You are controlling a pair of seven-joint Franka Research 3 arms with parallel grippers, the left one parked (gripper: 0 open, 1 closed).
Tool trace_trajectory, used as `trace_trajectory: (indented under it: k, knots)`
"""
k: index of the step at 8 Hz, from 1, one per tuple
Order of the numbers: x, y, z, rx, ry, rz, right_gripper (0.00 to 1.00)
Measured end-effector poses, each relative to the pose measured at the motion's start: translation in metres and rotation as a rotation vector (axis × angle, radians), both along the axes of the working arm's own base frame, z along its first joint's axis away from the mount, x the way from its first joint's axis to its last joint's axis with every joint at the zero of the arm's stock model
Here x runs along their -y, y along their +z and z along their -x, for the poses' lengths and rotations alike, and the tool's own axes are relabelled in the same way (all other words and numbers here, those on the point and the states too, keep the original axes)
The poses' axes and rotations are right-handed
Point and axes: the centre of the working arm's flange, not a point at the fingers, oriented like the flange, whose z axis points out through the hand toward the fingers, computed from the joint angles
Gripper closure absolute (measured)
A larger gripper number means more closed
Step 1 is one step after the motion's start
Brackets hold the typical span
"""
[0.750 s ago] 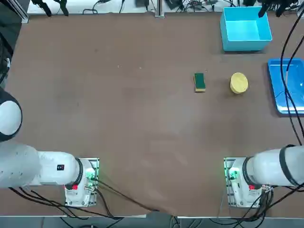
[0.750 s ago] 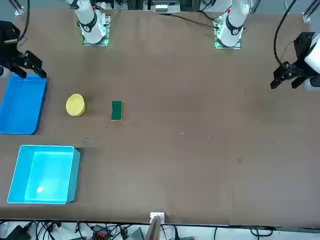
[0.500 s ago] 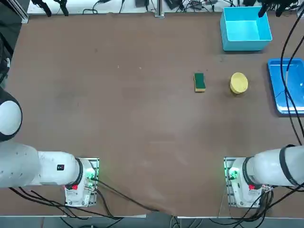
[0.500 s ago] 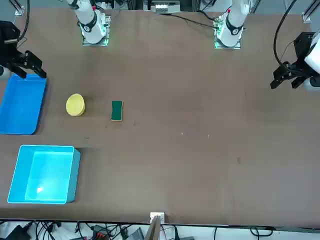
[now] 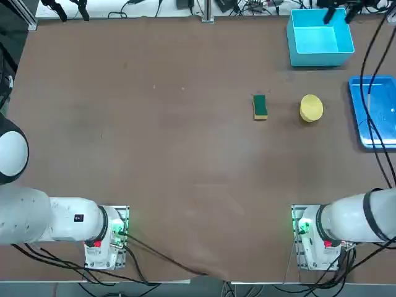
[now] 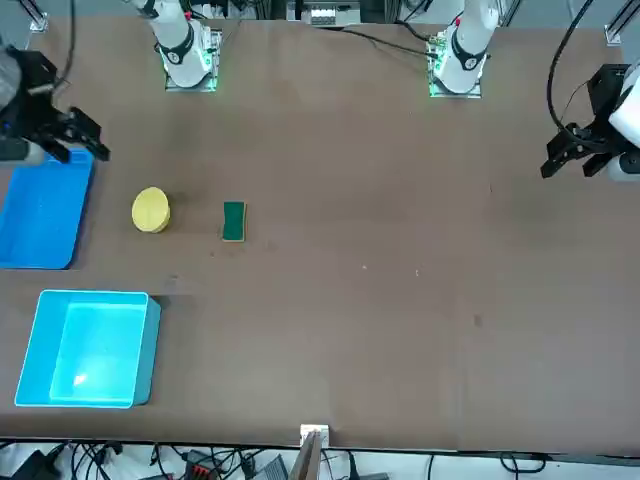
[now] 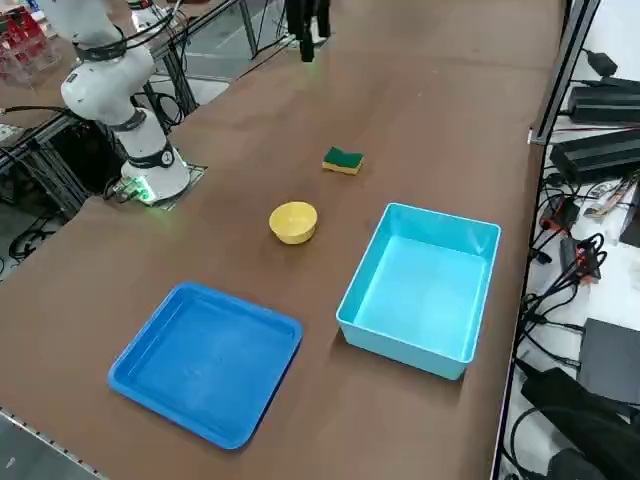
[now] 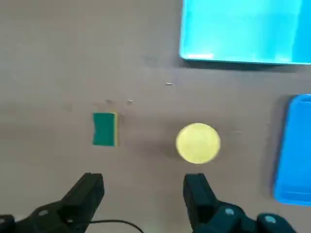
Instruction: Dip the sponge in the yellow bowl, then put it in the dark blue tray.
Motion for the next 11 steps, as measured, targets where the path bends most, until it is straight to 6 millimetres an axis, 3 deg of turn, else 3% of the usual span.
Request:
trace_trajectory:
  k: [2,3,5,7,11]
  knots:
    - [-0.062,-0.045,-0.015,-0.033,0.016,0.010,0.00]
    - [-0.082,-0.071,-0.020,-0.053,0.034,0.017,0.00]
    - [-0.101,-0.123,-0.023,-0.068,0.054,0.024,0.00]
    - [-0.114,-0.174,-0.015,-0.066,0.041,0.029,0.00]
    - [-0.161,-0.268,0.002,-0.094,0.023,0.056,0.00]
